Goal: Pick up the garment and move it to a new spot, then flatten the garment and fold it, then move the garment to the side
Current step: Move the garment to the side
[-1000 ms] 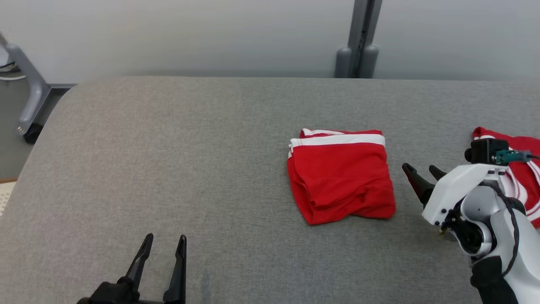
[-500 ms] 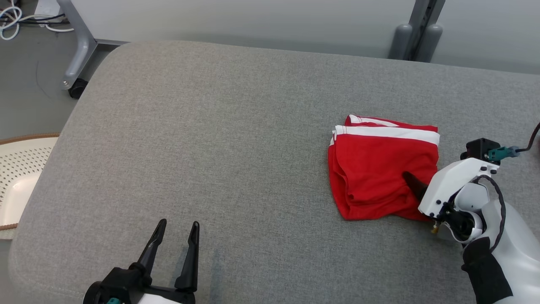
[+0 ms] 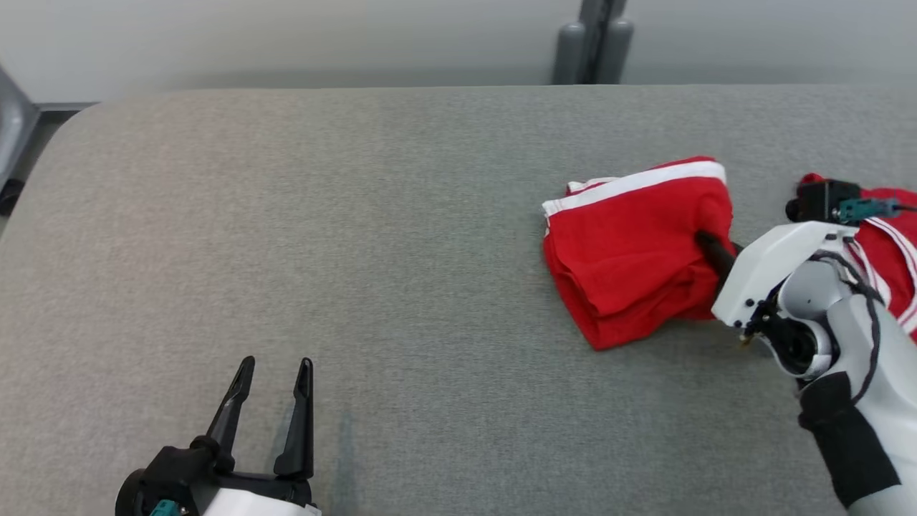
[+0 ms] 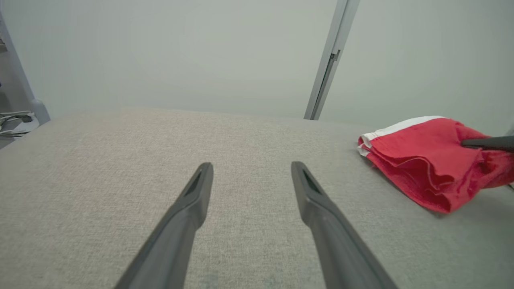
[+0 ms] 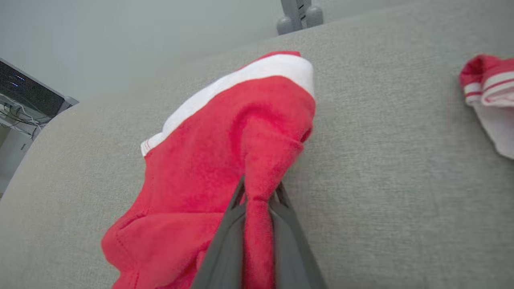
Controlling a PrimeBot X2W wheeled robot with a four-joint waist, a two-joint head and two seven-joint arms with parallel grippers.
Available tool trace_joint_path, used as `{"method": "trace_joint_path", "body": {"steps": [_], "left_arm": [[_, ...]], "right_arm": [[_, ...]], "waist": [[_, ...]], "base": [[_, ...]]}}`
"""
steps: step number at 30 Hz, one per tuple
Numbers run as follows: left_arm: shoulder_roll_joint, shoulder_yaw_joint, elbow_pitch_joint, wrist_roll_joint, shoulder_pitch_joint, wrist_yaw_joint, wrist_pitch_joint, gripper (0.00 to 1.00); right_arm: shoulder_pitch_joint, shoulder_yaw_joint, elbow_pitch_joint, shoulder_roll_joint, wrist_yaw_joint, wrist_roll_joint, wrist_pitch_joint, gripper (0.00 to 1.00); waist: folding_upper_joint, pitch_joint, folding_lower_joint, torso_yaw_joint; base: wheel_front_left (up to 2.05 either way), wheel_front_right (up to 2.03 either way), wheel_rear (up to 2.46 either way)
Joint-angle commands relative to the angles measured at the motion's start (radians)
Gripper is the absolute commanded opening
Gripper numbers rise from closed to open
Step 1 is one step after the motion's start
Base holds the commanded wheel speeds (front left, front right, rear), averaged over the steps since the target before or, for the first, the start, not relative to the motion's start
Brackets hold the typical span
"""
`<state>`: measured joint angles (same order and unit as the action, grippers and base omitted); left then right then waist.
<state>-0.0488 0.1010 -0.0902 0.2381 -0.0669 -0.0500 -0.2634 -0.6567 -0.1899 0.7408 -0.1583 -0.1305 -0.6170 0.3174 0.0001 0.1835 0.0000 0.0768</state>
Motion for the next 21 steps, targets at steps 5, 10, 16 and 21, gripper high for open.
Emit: {"method": "trace_joint_path", "body": {"steps": [5, 10, 16, 21], "left_arm": [[-0.004, -0.016, 0.023, -0.01, 0.022, -0.002, -0.002, 1.0], [-0.004, -0.013, 0.037, -0.018, 0.045, -0.011, -0.002, 1.0], [-0.004, -0.011, 0.034, -0.034, 0.067, -0.023, -0.002, 1.0], [-0.004, -0.007, 0.029, -0.036, 0.079, -0.024, -0.002, 1.0]], "right_arm": [[-0.009, -0.04, -0.128, -0.119, 0.0, -0.024, 0.06, 0.0], [-0.032, -0.01, -0.207, -0.225, 0.0, -0.015, 0.143, 0.0], [-0.072, 0.078, -0.209, -0.299, 0.0, 0.039, 0.216, 0.0], [-0.121, 0.161, -0.126, -0.34, 0.0, 0.162, 0.225, 0.0]], "waist": [[-0.0001, 0.027, 0.0, -0.142], [-0.0001, 0.064, 0.0, -0.187], [-0.0001, 0.102, 0.0, -0.178], [-0.0001, 0.122, 0.0, -0.135]], "base": [[0.0, 0.0, 0.0], [0.0, 0.0, 0.0], [0.0, 0.0, 0.0], [0.0, 0.0, 0.0]]}}
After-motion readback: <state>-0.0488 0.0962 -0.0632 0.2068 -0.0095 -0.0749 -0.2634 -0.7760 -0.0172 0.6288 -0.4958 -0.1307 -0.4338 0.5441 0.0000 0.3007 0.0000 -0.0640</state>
